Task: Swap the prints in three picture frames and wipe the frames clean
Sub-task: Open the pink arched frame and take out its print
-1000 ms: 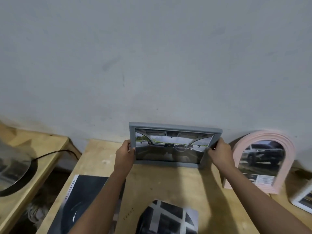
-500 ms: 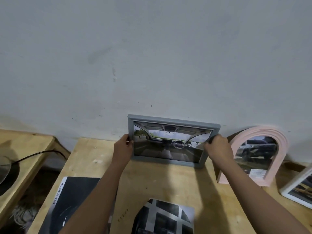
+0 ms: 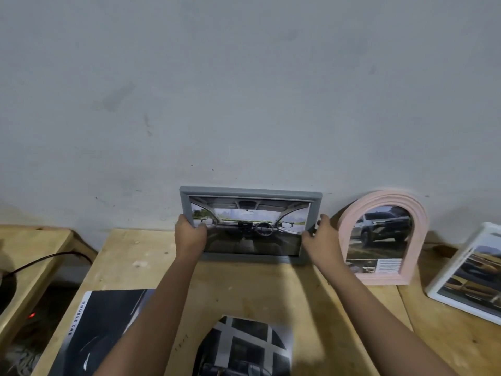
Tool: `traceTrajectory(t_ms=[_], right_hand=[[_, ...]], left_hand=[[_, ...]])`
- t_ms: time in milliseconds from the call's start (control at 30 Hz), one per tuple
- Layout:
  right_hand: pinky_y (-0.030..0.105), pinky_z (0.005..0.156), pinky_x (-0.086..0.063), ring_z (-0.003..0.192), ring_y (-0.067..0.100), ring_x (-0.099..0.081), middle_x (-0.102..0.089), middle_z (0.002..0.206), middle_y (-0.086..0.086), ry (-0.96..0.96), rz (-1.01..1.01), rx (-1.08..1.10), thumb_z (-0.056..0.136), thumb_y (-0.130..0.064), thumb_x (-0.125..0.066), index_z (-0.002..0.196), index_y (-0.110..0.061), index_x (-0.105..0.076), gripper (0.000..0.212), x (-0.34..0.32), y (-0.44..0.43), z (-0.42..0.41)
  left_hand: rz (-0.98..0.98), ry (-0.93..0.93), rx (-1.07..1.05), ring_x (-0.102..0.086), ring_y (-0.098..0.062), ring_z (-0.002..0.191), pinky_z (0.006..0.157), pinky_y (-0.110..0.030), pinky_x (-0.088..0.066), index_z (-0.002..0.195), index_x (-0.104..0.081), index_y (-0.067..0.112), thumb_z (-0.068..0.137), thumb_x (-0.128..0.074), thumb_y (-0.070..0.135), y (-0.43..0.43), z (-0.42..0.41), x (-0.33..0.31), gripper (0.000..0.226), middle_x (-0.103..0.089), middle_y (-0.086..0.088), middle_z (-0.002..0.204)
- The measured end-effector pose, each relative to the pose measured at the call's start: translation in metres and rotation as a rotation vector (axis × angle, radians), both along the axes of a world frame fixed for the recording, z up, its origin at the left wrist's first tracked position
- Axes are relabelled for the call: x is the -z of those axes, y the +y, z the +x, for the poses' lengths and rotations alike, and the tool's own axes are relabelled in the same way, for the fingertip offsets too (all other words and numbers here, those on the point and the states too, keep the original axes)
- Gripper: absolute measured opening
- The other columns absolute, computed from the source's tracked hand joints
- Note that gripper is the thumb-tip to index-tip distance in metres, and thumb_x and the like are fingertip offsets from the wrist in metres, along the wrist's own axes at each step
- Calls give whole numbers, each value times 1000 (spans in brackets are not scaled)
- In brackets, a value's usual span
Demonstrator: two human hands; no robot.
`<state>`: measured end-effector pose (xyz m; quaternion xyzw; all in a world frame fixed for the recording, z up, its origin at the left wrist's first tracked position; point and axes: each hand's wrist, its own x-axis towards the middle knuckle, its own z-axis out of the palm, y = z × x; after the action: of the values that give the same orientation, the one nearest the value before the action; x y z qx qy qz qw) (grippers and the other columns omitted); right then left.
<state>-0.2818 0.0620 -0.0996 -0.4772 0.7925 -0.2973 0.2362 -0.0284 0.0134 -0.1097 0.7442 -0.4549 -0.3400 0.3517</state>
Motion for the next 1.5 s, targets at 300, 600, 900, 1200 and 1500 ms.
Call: traceTrajectory(t_ms=[300,600,900,1200,1500], right_hand=[[25,78,-51,92,13,-60,-63,98,-2,-151,-396,-21,83,5,-60,110,-11,-56,32,33,86,-69],[29,70,-47,91,23,-56,-60,101,9,-281,-64,232,85,-2,-54,102,-4,-57,18,79,120,-200],[10,59,-43,84,11,-58,-58,96,-1,-349,-117,24,90,-3,-50,104,-12,-54,18,84,101,-230],[12,68,-42,83,6,-59,-63,90,-6,-235,-234,-52,87,-6,-62,101,-19,-62,19,90,176,-226],[34,77,-48,90,23,-58,-64,94,7,142,-429,149,78,8,-66,97,-6,-67,23,82,261,-210]], left_hand=[[-301,-13,-147,-37,-18,119,92,-22,-28,123,-48,6,89,-51,5,61,-131,-32,34,-39,-5,126],[-321,-35,223,-48,-13,103,83,-12,-31,117,-55,3,98,-36,7,77,-278,-24,26,-52,-9,117],[-204,-3,217,-43,-17,123,98,-21,-29,137,-43,10,102,-29,25,62,-315,-16,41,-45,-7,135],[-371,214,189,-55,-16,112,96,-29,-43,115,-62,13,100,-40,31,115,-275,-14,32,-63,-1,114],[-26,528,474,-55,-15,119,106,-42,-41,126,-58,24,95,-36,52,171,-239,-5,47,-62,0,125]])
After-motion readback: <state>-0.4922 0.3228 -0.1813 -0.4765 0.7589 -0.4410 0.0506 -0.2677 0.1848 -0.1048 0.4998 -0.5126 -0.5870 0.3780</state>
